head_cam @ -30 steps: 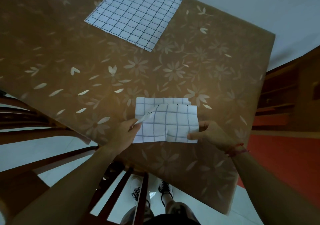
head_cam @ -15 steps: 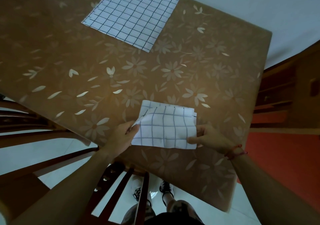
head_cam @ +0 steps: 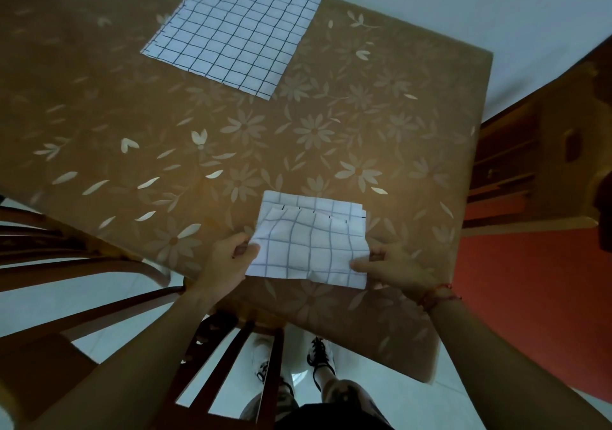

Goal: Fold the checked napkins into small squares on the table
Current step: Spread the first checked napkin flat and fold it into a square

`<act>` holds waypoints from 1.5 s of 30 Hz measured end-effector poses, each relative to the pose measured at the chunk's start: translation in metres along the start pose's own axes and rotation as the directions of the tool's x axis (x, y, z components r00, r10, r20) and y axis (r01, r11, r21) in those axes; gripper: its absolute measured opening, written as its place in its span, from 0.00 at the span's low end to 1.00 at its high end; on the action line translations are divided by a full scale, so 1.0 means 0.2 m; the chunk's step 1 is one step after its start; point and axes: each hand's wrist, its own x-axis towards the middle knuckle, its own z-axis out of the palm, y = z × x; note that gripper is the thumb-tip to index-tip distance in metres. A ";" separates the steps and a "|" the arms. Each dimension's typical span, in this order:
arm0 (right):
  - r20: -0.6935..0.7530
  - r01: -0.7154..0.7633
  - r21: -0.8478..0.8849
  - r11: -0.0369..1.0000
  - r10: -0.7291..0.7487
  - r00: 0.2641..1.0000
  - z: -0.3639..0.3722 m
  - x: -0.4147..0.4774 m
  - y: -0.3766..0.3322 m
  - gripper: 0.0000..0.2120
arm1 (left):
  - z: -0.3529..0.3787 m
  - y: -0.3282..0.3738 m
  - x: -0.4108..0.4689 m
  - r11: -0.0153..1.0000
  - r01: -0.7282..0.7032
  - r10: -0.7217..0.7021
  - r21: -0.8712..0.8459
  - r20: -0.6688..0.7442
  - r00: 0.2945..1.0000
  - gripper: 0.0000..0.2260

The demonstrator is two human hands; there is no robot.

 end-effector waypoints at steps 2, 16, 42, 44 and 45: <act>0.031 0.012 0.026 1.000 -0.013 0.999 0.00 -0.02 0.01 0.14 | -0.01 0.00 -0.01 1.000 0.009 -0.009 -0.003 0.037 0.999 0.06; -0.077 0.187 -0.034 0.982 -0.189 0.979 -0.03 0.00 -0.06 0.10 | -0.05 0.08 -0.06 0.998 0.014 -0.012 -0.066 0.038 0.999 0.05; -0.229 -0.001 -0.122 0.993 -0.027 0.973 0.10 0.08 0.04 0.12 | 0.01 -0.06 -0.07 0.947 0.264 -0.279 -0.182 -0.057 0.959 0.22; -0.218 -0.012 -0.120 0.993 -0.014 0.976 0.11 0.08 0.04 0.12 | 0.01 -0.06 -0.07 0.939 0.274 -0.291 -0.210 -0.059 0.955 0.21; -0.209 -0.026 -0.101 0.995 0.004 0.978 0.12 0.07 0.03 0.12 | 0.02 -0.06 -0.07 0.933 0.281 -0.300 -0.224 -0.057 0.952 0.22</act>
